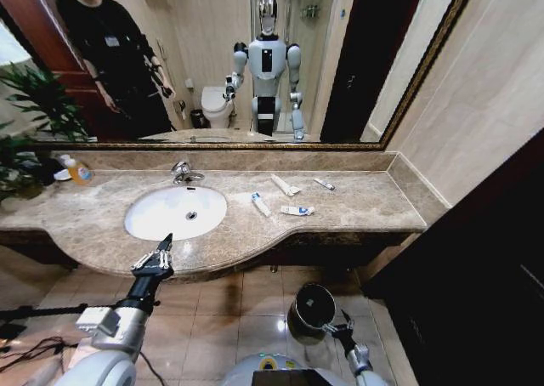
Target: Pick up the trash from the sink and place it in the trash bin.
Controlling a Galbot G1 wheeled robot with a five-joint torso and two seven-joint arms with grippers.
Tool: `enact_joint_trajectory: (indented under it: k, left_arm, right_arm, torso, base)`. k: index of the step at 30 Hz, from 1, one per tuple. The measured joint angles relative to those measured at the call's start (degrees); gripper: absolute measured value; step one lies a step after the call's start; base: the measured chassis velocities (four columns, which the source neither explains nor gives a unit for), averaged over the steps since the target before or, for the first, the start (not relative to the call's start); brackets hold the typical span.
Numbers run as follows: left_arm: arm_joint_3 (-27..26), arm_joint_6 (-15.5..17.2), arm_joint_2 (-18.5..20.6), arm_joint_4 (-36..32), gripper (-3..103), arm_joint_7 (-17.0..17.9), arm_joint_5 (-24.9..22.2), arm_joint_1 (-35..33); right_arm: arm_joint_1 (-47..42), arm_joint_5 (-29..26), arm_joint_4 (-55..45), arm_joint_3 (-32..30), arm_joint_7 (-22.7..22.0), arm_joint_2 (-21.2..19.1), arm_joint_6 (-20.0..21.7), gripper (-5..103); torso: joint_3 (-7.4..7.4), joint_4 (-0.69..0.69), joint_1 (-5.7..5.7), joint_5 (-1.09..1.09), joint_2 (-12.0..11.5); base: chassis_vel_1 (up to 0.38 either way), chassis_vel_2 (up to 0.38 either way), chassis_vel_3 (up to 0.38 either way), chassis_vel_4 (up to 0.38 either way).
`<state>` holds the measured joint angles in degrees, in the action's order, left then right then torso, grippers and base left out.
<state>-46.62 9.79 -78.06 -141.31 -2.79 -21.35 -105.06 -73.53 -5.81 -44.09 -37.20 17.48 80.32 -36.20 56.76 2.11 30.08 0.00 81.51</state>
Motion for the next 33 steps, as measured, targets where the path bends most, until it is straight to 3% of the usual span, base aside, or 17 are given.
enact_joint_trajectory:
  k: [4,16,20,24,25,27,29,33]
  left_arm:
    - [0.0,0.0,0.0,0.0,0,0.0,0.0,0.0]
    - [0.0,0.0,0.0,0.0,0,0.0,0.0,0.0]
    - [0.0,0.0,0.0,0.0,0,0.0,0.0,0.0]
    - [0.0,0.0,0.0,0.0,0,-0.01,0.0,0.0]
    - [0.0,0.0,0.0,0.0,0,0.0,0.0,0.0]
    - [0.0,0.0,0.0,0.0,0,0.0,0.0,0.0]
    - [0.0,0.0,0.0,0.0,0,-0.01,0.0,0.0]
    - [0.0,0.0,0.0,0.0,0,0.0,0.0,0.0]
  right_arm:
    - [-3.54,-1.34,-7.93,0.26,-0.67,-0.56,2.47,100]
    - [-17.32,-6.81,-47.87,1.88,-7.46,-3.21,15.96,100]
    - [-19.35,-8.2,-55.92,1.51,-8.67,-4.32,18.81,100]
    - [-20.15,-9.11,-62.63,1.29,-10.45,-4.76,21.4,100]
    - [-20.4,-9.81,-67.3,1.13,-11.63,-5.06,24.25,100]
    - [-20.39,-10.06,-68.46,1.13,-12.01,-5.21,25.0,100]
    - [-18.93,-11.26,-73.4,1.57,-13.89,-6.2,28.94,100]
    - [-14.43,-11.91,-74.98,2.97,-14.62,-7.68,32.72,100]
  torso:
    - [0.0,0.0,0.0,0.0,0.0]
    - [0.0,0.0,0.0,0.0,0.0]
    - [0.0,0.0,0.01,0.0,0.0]
    - [0.0,0.0,0.01,0.0,0.0]
    - [0.0,0.0,0.01,-0.01,0.0]
    - [0.0,0.0,0.01,-0.01,0.0]
    - [0.0,-0.01,0.0,0.0,0.0]
    - [0.0,0.0,0.01,-0.01,0.0]
  base:
    - [0.0,0.0,0.0,0.0]
    - [0.0,0.0,0.0,0.0]
    - [0.0,0.0,0.0,0.0]
    - [0.0,0.0,0.0,0.0]
    - [0.0,0.0,0.0,0.0]
    - [0.0,0.0,0.0,0.0]
    - [0.0,0.0,0.0,0.0]
    - [0.0,0.0,0.0,0.0]
